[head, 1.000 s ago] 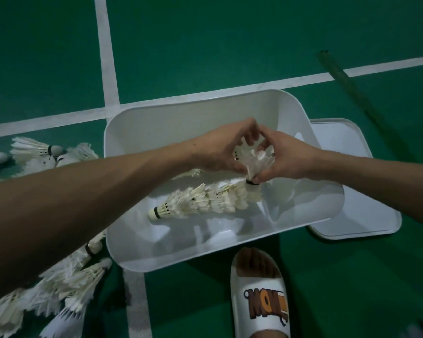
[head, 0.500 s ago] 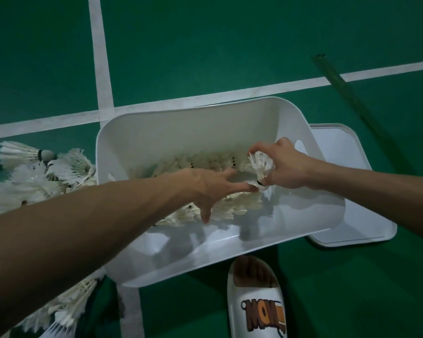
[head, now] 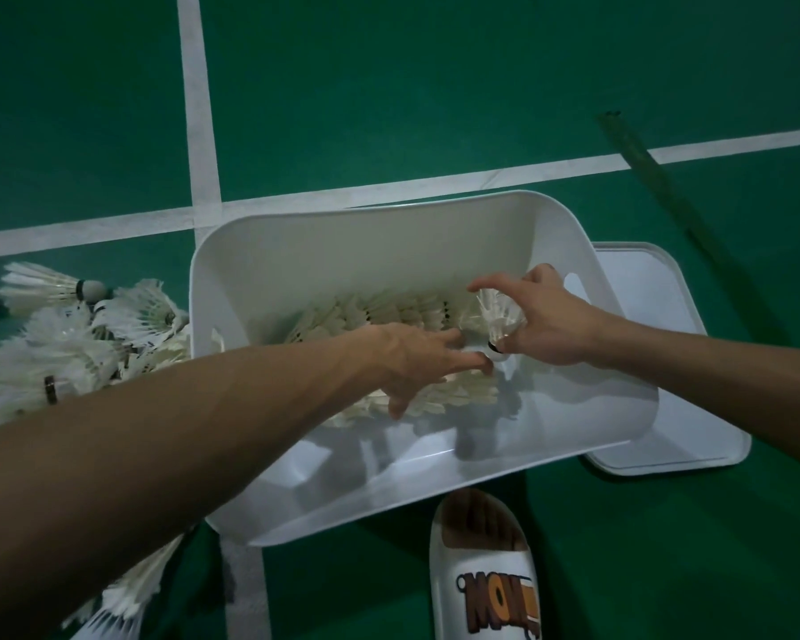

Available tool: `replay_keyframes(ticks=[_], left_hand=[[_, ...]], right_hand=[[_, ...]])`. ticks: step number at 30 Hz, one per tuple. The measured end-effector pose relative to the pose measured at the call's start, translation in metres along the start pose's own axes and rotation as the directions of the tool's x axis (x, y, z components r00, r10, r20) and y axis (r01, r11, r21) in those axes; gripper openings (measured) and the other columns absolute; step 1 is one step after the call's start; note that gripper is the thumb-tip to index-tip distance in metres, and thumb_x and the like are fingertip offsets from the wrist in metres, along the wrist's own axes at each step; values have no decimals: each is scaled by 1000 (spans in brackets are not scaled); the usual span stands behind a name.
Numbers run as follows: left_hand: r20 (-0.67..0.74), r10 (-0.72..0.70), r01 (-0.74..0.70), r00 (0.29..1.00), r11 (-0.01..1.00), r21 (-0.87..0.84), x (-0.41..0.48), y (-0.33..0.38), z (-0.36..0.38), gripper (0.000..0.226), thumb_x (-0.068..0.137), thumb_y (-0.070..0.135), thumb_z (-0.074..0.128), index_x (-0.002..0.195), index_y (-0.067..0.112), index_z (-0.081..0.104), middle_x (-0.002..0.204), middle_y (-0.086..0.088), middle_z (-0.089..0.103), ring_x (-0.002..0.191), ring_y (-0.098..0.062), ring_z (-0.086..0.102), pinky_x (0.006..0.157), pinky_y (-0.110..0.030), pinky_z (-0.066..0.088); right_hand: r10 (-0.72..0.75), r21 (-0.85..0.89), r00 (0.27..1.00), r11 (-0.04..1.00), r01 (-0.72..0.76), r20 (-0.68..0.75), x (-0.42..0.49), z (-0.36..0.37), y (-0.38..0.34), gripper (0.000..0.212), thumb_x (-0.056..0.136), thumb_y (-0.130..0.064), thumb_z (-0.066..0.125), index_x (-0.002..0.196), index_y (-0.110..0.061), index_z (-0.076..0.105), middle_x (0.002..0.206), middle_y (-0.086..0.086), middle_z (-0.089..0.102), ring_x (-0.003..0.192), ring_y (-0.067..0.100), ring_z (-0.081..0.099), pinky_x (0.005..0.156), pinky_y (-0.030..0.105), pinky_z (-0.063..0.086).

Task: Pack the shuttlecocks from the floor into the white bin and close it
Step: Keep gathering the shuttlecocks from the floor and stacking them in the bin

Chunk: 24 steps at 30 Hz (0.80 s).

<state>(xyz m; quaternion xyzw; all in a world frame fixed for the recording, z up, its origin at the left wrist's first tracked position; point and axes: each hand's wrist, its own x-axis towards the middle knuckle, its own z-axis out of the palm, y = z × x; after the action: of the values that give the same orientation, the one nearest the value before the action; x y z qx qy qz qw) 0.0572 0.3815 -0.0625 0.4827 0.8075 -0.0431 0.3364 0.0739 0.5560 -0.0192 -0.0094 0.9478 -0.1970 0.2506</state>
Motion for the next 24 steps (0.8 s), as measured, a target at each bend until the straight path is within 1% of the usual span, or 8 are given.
replay_keyframes(ticks=[5,8,10,14,16,19,21,24], left_hand=[[16,2,0,1000,989,-149,-3,-12,1,114,58,15,89,142,39,15,145,0,31,122,-26,45,87,-37,43],[14,6,-4,1000,983,-184,-5,-16,2,109,59,17,89,139,38,18,143,2,31,121,-25,44,85,-35,42],[16,8,-6,1000,986,-169,-4,-18,2,108,60,18,89,139,38,19,142,2,30,117,-23,45,80,-32,40],[19,11,-8,1000,991,-136,-4,-19,2,108,61,19,88,141,38,18,143,1,28,112,-21,46,78,-31,39],[20,9,-7,1000,992,-126,-5,-19,1,113,61,18,88,142,41,13,143,0,27,113,-24,47,80,-33,43],[19,27,-26,999,999,-41,-5,-16,1,127,61,18,88,142,53,-3,140,-3,26,99,-19,46,82,-37,46],[32,17,-18,999,1000,12,-3,-11,1,130,62,18,88,140,57,-8,139,-5,23,93,-18,43,84,-38,48],[48,-13,11,999,999,36,1,-5,-1,130,60,17,89,141,57,-5,140,-8,20,102,-26,50,88,-44,51]], right_hand=[[13,-34,999,999,-14,-40,-1,1,0,65,78,-21,71,132,-40,39,117,7,31,85,17,52,76,23,43],[31,-43,997,998,-35,-74,-2,2,-1,60,76,-22,68,128,-37,40,116,7,34,77,14,53,60,21,42],[34,-66,997,997,-38,-71,-3,4,-2,58,76,-24,68,127,-35,40,116,7,37,79,17,52,59,22,41],[0,-135,999,991,-6,-46,0,8,-3,59,77,-23,70,127,-30,39,116,10,43,88,22,47,71,27,41],[15,-102,998,995,-21,-56,1,6,-3,59,76,-21,70,126,-30,40,113,8,42,83,20,47,64,26,40],[37,-55,997,998,-41,-67,1,5,-2,58,77,-19,69,125,-32,39,109,4,35,74,13,48,54,20,39],[32,-53,997,998,-36,-70,1,5,-3,58,78,-19,69,125,-33,39,109,4,34,76,14,48,54,20,40],[31,-44,997,998,-34,-73,1,5,-4,58,79,-19,69,126,-32,39,110,5,34,80,19,50,57,23,41]])
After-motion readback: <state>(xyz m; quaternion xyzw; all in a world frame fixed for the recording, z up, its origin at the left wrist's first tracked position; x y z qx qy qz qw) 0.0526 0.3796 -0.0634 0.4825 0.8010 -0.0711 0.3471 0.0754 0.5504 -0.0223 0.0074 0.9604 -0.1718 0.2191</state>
